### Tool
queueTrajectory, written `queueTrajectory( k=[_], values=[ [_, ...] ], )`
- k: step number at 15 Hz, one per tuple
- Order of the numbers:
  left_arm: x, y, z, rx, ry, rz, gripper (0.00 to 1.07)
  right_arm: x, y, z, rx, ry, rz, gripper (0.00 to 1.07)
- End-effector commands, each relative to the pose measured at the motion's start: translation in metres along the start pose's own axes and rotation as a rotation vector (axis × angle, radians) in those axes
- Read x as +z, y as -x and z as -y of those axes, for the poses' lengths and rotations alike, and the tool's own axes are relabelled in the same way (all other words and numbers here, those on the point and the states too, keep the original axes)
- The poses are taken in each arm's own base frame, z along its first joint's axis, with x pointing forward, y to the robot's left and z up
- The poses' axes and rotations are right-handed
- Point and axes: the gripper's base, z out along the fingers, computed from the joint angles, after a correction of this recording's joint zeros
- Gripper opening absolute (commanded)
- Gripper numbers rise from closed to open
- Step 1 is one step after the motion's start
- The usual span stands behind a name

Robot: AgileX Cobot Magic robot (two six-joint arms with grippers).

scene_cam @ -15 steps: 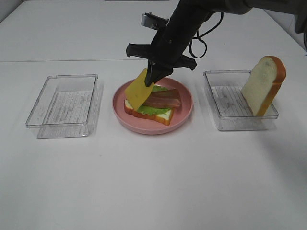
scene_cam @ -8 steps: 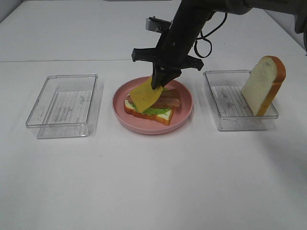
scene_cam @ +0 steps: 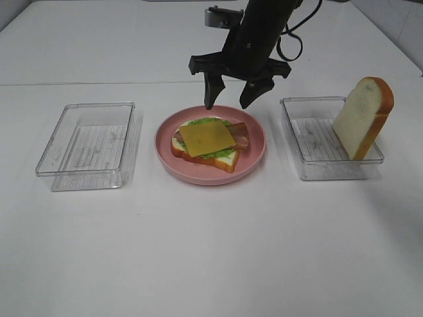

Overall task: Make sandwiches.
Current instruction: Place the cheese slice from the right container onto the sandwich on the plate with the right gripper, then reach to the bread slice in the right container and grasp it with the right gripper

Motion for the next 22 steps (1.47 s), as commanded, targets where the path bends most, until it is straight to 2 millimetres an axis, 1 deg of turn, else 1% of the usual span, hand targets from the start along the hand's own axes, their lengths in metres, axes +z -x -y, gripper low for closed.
queueTrajectory(
  k=[1,2,3,5,6,7,8,9,11,13,14,15,16,18,20,22],
  values=[
    [-0.002,-0.001,0.000,0.010,-0.005,0.027,0.76,-0.029,0.001,0.003,-0.027,-0.095,0.062,0.66],
    [-0.002,-0.001,0.000,0.010,-0.005,0.027,0.76,-0.036,0.001,0.004,-0.030,-0.117,0.075,0.66],
    [-0.002,-0.001,0.000,0.010,-0.005,0.027,0.76,-0.052,0.000,0.008,-0.036,-0.171,0.100,0.66],
    [-0.002,-0.001,0.000,0.010,-0.005,0.027,0.76,-0.072,-0.003,0.017,-0.030,-0.218,0.111,0.66],
    [-0.002,-0.001,0.000,0.010,-0.005,0.027,0.76,-0.082,-0.004,0.025,-0.008,-0.223,0.106,0.66],
    [-0.002,-0.001,0.000,0.010,-0.005,0.027,0.76,-0.093,-0.007,0.038,0.034,-0.232,0.098,0.66],
    [-0.002,-0.001,0.000,0.010,-0.005,0.027,0.76,-0.097,-0.008,0.042,0.054,-0.235,0.097,0.67],
    [-0.002,-0.001,0.000,0.010,-0.005,0.027,0.76,-0.112,-0.012,0.061,0.111,-0.249,0.087,0.69],
    [-0.002,-0.001,0.000,0.010,-0.005,0.027,0.76,-0.132,-0.019,0.085,0.175,-0.266,0.074,0.69],
    [-0.002,-0.001,0.000,0.010,-0.005,0.027,0.76,-0.150,-0.024,0.111,0.239,-0.282,0.094,0.73],
    [-0.002,-0.001,0.000,0.010,-0.005,0.027,0.76,-0.152,-0.025,0.115,0.250,-0.284,0.099,0.73],
    [-0.002,-0.001,0.000,0.010,-0.005,0.027,0.76,-0.159,-0.028,0.131,0.291,-0.283,0.109,0.73],
    [-0.002,-0.001,0.000,0.010,-0.005,0.027,0.76,-0.162,-0.029,0.142,0.309,-0.265,0.112,0.73],
    [-0.002,-0.001,0.000,0.010,-0.005,0.027,0.76,-0.165,-0.032,0.153,0.319,-0.229,0.115,0.73],
    [-0.002,-0.001,0.000,0.010,-0.005,0.027,0.76,-0.167,-0.033,0.160,0.304,-0.214,0.115,0.73],
    [-0.002,-0.001,0.000,0.010,-0.005,0.027,0.76,-0.164,-0.032,0.159,0.291,-0.198,0.108,0.73]
  ],
)
